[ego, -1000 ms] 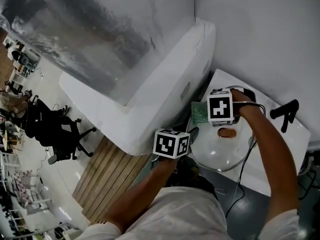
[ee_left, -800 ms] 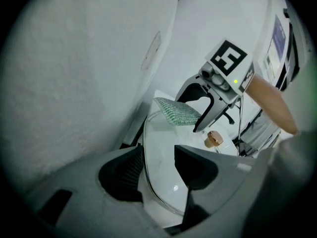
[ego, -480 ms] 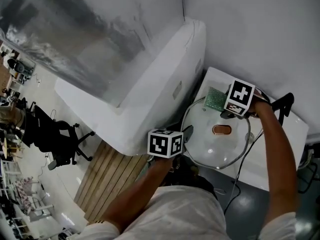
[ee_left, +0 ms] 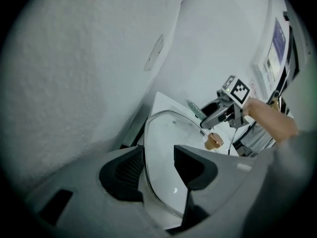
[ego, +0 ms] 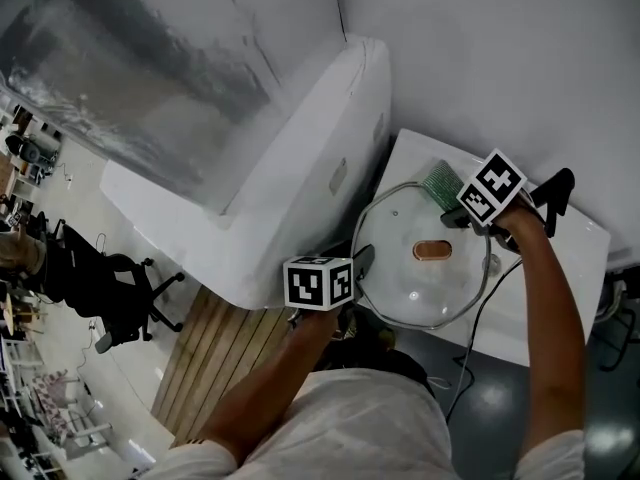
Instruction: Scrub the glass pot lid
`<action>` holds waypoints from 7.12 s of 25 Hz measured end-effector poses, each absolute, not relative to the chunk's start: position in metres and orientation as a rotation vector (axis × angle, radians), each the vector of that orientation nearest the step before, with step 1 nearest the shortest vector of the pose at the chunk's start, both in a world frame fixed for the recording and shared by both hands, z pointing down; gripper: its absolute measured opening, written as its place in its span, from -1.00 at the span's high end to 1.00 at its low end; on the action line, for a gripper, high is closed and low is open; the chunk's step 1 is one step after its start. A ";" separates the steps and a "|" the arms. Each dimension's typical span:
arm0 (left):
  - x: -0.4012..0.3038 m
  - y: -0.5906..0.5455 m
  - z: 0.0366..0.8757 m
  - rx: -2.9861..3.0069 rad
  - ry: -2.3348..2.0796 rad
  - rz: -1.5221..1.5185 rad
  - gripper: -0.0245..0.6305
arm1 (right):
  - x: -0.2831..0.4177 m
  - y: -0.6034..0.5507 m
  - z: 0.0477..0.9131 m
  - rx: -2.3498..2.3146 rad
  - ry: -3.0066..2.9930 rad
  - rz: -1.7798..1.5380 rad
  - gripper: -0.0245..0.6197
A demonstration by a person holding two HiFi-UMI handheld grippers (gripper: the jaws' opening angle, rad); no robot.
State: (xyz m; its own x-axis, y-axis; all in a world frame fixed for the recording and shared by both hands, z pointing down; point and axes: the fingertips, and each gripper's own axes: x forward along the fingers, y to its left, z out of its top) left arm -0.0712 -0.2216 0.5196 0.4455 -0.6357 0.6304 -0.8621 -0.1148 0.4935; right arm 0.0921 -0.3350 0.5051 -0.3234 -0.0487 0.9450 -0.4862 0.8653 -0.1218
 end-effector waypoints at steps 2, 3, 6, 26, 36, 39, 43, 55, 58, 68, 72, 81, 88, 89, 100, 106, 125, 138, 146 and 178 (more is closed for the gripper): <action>-0.071 -0.222 0.520 1.834 -1.275 0.327 0.31 | 0.089 -0.332 0.493 0.405 -1.885 0.429 -0.16; -0.071 -0.222 0.520 1.833 -1.276 0.327 0.31 | 0.086 -0.329 0.486 0.399 -1.895 0.403 -0.16; -0.071 -0.222 0.521 1.831 -1.276 0.326 0.31 | 0.069 -0.312 0.464 0.351 -1.909 0.302 -0.16; -0.071 -0.223 0.517 1.832 -1.287 0.301 0.32 | -0.001 -0.224 0.476 0.016 -1.626 -0.068 -0.16; -0.071 -0.224 0.517 1.832 -1.292 0.291 0.33 | 0.000 -0.226 0.484 0.029 -1.650 -0.034 -0.16; -0.071 -0.224 0.517 1.831 -1.291 0.292 0.33 | 0.004 -0.228 0.481 0.045 -1.686 0.004 -0.16; -0.071 -0.223 0.517 1.830 -1.288 0.294 0.33 | 0.017 -0.236 0.475 0.112 -1.739 0.081 -0.16; -0.071 -0.223 0.517 1.832 -1.288 0.309 0.33 | 0.091 -0.269 0.473 0.374 -1.923 0.445 -0.16; -0.070 -0.223 0.516 1.831 -1.287 0.311 0.33 | 0.110 -0.271 0.478 0.438 -1.957 0.536 -0.16; -0.071 -0.223 0.516 1.826 -1.293 0.312 0.33 | 0.155 -0.263 0.505 0.626 -2.008 0.740 -0.16; -0.071 -0.224 0.517 1.825 -1.296 0.307 0.33 | 0.163 -0.261 0.514 0.675 -2.017 0.761 -0.16; -0.071 -0.224 0.516 1.828 -1.300 0.295 0.33 | 0.143 -0.234 0.466 0.745 -2.090 0.533 -0.16; -0.071 -0.223 0.517 1.828 -1.299 0.289 0.34 | 0.089 -0.190 0.439 0.666 -2.106 0.293 -0.16; -0.071 -0.223 0.516 1.829 -1.299 0.288 0.34 | 0.082 -0.184 0.439 0.648 -2.098 0.266 -0.16; -0.071 -0.223 0.517 1.830 -1.304 0.285 0.34 | 0.040 -0.152 0.481 0.565 -1.993 0.088 -0.16; -0.071 -0.223 0.516 1.831 -1.308 0.284 0.35 | 0.035 -0.150 0.498 0.548 -1.958 0.076 -0.16; -0.073 -0.223 0.516 1.828 -1.301 0.288 0.35 | 0.109 -0.160 0.495 0.688 -2.179 0.380 -0.16; -0.072 -0.223 0.517 1.825 -1.304 0.291 0.35 | 0.156 -0.179 0.501 0.840 -2.276 0.580 -0.16; -0.072 -0.223 0.517 1.825 -1.305 0.287 0.35 | 0.142 -0.160 0.479 0.881 -2.140 0.430 -0.16; -0.072 -0.223 0.517 1.823 -1.305 0.283 0.35 | 0.062 -0.110 0.515 0.504 -1.980 0.091 -0.16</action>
